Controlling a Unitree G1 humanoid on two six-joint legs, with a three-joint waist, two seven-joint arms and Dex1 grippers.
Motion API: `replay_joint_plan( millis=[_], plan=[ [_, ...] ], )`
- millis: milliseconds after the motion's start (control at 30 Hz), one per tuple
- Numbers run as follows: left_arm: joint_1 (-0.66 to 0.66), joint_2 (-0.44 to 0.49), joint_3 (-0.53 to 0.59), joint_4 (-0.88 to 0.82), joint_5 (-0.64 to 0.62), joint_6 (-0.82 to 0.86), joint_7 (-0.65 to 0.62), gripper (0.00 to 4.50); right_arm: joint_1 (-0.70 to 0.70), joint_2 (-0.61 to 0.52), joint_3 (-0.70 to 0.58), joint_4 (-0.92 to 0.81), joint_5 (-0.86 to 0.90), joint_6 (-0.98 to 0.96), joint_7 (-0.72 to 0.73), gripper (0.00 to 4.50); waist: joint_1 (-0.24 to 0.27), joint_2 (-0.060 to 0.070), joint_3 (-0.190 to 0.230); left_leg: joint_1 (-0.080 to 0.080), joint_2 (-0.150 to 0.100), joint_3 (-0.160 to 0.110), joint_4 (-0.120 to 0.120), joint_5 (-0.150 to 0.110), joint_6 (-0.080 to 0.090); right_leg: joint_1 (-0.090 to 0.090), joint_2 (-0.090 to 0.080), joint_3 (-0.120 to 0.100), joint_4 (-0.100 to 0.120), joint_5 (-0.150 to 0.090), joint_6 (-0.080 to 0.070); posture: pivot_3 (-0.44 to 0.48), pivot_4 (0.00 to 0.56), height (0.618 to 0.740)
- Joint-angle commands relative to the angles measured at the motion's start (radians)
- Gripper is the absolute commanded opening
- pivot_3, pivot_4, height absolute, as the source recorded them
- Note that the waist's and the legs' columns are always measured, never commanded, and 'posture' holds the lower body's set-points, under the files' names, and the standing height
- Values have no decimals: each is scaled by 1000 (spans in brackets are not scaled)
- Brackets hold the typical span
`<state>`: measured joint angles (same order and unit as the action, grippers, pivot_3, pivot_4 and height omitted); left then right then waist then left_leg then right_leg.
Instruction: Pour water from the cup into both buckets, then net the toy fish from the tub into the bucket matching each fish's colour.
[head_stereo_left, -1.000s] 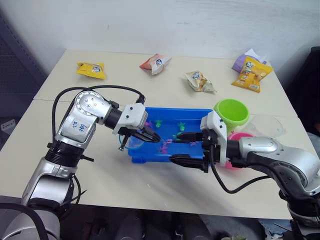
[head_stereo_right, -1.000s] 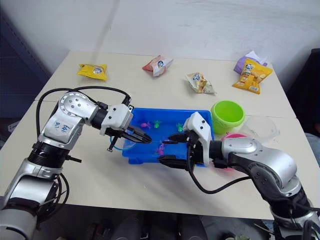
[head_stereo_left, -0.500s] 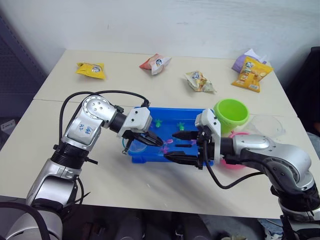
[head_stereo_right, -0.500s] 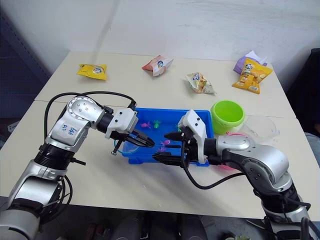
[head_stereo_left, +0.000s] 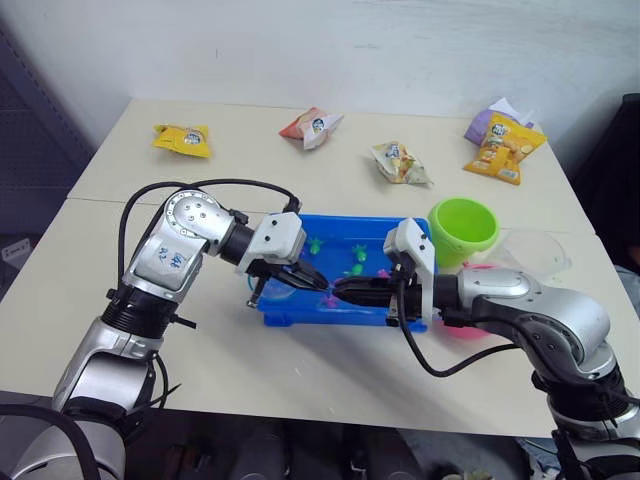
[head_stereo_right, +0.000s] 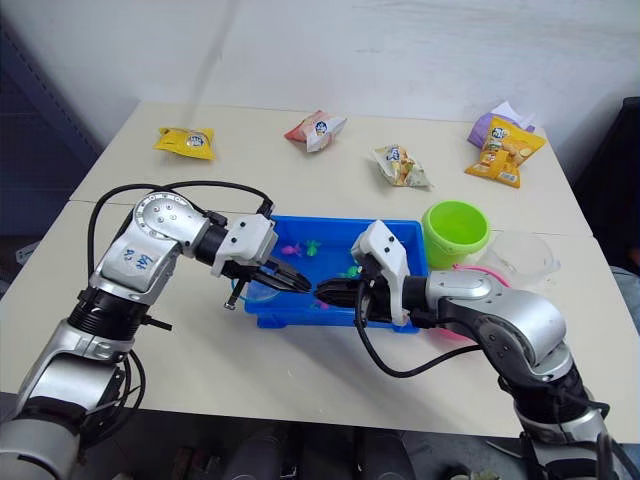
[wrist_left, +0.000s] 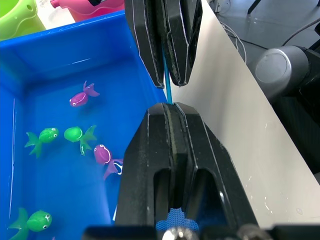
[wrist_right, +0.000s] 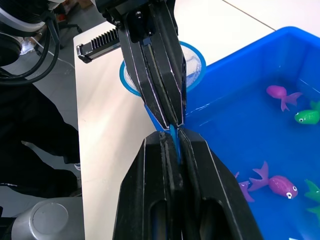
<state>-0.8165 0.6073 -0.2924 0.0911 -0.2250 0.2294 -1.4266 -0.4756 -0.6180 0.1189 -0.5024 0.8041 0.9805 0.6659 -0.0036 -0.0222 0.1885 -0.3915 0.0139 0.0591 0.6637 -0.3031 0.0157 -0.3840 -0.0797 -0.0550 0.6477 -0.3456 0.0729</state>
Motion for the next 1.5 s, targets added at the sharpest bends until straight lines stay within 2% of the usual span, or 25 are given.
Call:
replay_joint_plan(
  millis=[33, 167, 267, 333, 400, 500, 533, 633, 700, 800, 900, 967, 1200, 1400, 1500],
  plan=[
    [13, 9, 26, -44, -17, 1, 7, 0, 18, 9, -11, -4, -14, -49, 25, 29, 0, 0, 0, 0, 0, 0, 0, 0, 0, 0, 0, 0, 0, 0, 0, 0, 150, 738],
    [25, 7, 47, -47, -36, 2, 17, 0, 27, 2, -13, -8, -48, -96, 55, 29, -1, 0, 0, 0, 0, 0, 0, 0, 0, 0, 0, 0, 0, 0, 0, 0, 150, 738],
    [27, -10, 102, -40, -94, 11, 30, 1112, 30, -11, -18, -7, -77, -144, 93, 0, -1, 0, 0, 0, 0, 0, 0, 0, 0, 0, 0, 0, 0, 0, 0, 0, 150, 738],
    [6, -41, 188, -33, -182, 42, 64, 1817, 35, -28, -37, -9, -91, -183, 121, 0, 0, 0, 0, 0, 0, 0, 0, 0, 0, 0, 0, 0, 0, 0, 0, 0, 150, 738],
    [-17, -52, 254, -24, -243, 88, 94, 2760, 42, -46, -59, -14, -95, -203, 139, 0, 0, 0, 0, 0, 0, 0, 1, 0, 0, 0, 0, 0, 0, 0, 0, 0, 150, 738],
    [-56, -2, 342, 59, -275, 107, 101, 4162, 71, -105, -120, -33, -106, -225, 158, 0, 1, 0, 0, 0, 0, 0, 1, 0, 0, 1, 0, 0, 0, 0, 0, 0, 150, 738],
    [-74, 32, 373, 115, -271, 109, 105, 4477, 91, -145, -152, -35, -124, -235, 164, 0, 0, 0, 0, 0, 0, 0, 1, 0, 0, 1, 0, 0, 0, 0, 0, 0, 150, 738],
    [-80, 92, 400, 204, -244, 72, 96, 4477, 139, -238, -218, -31, -156, -250, 182, 0, -4, 0, 0, 1, 0, 1, 0, 0, 0, 0, 1, 0, 0, 0, 0, 0, 150, 738],
    [-31, 116, 396, 236, -211, 7, 76, 4477, 173, -291, -276, -20, -163, -235, 180, 0, 1, 0, 0, 1, 0, 1, 0, 0, 0, 0, 1, 0, 0, 0, 0, 0, 150, 738],
    [33, 125, 391, 237, -192, -37, 73, 4477, 214, -336, -319, -17, -190, -230, 170, 0, 2, 0, 0, 2, 0, 1, 0, 0, 0, 2, 0, 0, 0, 0, 0, 0, 150, 738],
    [110, 117, 377, 206, -174, -57, 86, 4477, 236, -377, -314, 3, -296, -287, 143, 0, 2, 0, 0, 1, 0, 0, 0, 0, 0, 2, 0, 0, -1, 0, 0, 0, 150, 738],
    [155, 99, 367, 169, -175, -51, 109, 4477, 239, -421, -260, 26, -398, -347, 139, 0, 2, 0, 0, 1, 0, 0, 0, 0, 0, 1, 0, 0, -1, 0, 0, 0, 150, 738],
    [246, 53, 342, 40, -209, 16, 143, 4477, 213, -429, -142, 95, -623, -497, 90, 0, -2, 0, 0, 1, 0, 1, 0, 0, -1, 0, 0, 1, -1, 0, 0, 0, 150, 738],
    [273, 46, 331, 22, -207, 22, 145, 4477, 221, -432, -64, 108, -804, -595, 61, 0, -1, 0, 0, 2, 0, 2, 0, 1, -2, 0, 0, 1, -1, 0, 0, 0, 150, 738],
    [275, 41, 314, 20, -209, 33, 134, 4477, 229, -413, -35, 104, -858, -584, 54, 0, 1, 0, 0, 2, 0, 2, 0, 1, -2, 0, 0, 1, -1, 0, 0, 0, 150, 738]
  ],
)
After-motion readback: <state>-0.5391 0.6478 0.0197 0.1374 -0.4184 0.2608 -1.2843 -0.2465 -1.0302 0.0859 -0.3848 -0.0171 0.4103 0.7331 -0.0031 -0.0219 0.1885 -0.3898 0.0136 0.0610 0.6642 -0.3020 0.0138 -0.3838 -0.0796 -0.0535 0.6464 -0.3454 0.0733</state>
